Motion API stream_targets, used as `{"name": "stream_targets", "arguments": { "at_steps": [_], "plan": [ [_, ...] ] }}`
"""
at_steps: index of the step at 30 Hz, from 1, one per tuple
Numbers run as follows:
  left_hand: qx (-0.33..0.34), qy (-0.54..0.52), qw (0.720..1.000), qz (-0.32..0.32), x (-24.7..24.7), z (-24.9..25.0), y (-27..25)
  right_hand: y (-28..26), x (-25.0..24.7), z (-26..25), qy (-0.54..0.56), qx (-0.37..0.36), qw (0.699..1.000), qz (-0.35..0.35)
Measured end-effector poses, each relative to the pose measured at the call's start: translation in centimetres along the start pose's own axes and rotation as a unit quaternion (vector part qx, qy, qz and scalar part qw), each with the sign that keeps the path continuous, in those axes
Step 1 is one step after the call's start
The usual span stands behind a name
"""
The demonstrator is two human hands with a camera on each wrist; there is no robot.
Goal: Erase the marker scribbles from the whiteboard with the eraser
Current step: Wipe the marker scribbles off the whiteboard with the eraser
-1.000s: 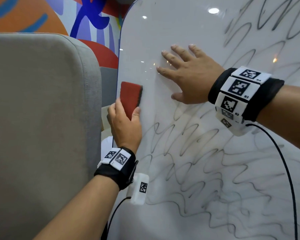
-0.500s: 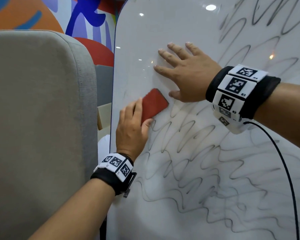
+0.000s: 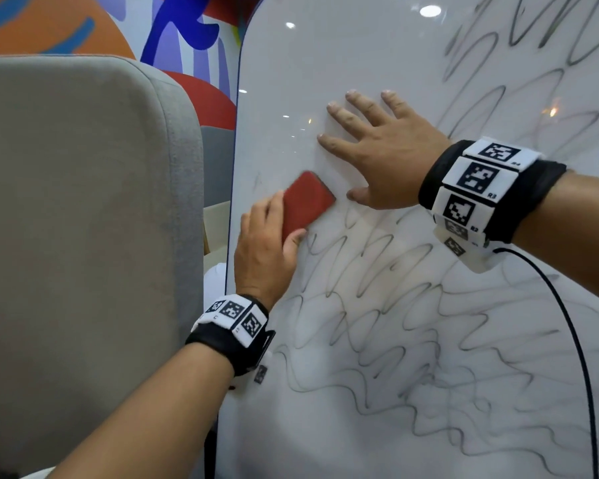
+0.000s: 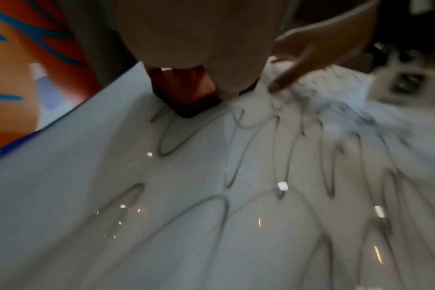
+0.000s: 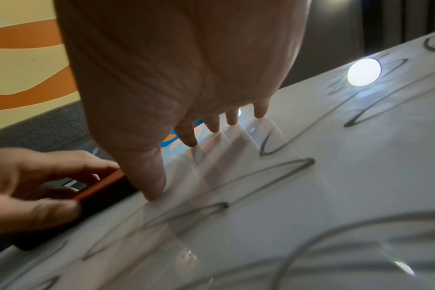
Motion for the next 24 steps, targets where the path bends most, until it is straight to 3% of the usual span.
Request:
{"name": "stream_targets", "arguments": {
  "at_steps": [2,4,8,10,12,14,16,21,23,24],
  "plan": [
    [-0.107,-0.035,0.993,0.036,-0.1,-0.2,0.9,-0.1,0.0,0.1,-0.001,0.002,1.0,-0.003],
    [-0.136,-0.038,0.989,0.047,0.1,0.2,0.8,-0.4,0.1,0.2,-0.003,0.001,1.0,-0.007],
    [0.003,0.017,1.0,0.0,0.9,1.6,-1.9,-0.6,0.3,0.2,0.003,-0.004,1.0,-0.004],
    [0.02,0.013,1.0,-0.012,0.8,1.5,-2.0,-0.6,0.2,0.3,0.003,-0.003,1.0,-0.006],
    [-0.038,-0.008,0.999,0.007,0.4,0.6,-0.9,-0.7,0.1,0.3,0.003,-0.004,1.0,-0.007],
    [-0.143,-0.035,0.988,0.051,-0.3,-1.1,0.5,-0.7,0.1,0.4,0.005,-0.003,1.0,-0.007],
    [-0.181,-0.028,0.981,0.066,-0.6,-1.6,0.8,-0.8,0.3,0.4,0.005,-0.005,1.0,-0.009],
    [-0.015,0.015,1.0,-0.008,1.0,1.4,-2.9,-0.9,0.6,0.4,0.014,-0.005,1.0,-0.005],
    [-0.008,0.008,1.0,-0.013,0.9,1.1,-2.8,-0.9,0.6,0.4,0.015,-0.006,1.0,-0.004],
    [-0.037,-0.003,0.999,-0.004,0.6,0.6,-2.2,-0.9,0.6,0.4,0.016,-0.006,1.0,-0.002]
  ]
}}
Point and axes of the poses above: each hand's wrist, its own y-axis towards the middle knuckle, its own x-axis out of the palm, z = x × y, the point moved 2 cm from there along y, towards the middle knuckle, and after that the axes turned 8 degrees about x, right-handed, at the moved point
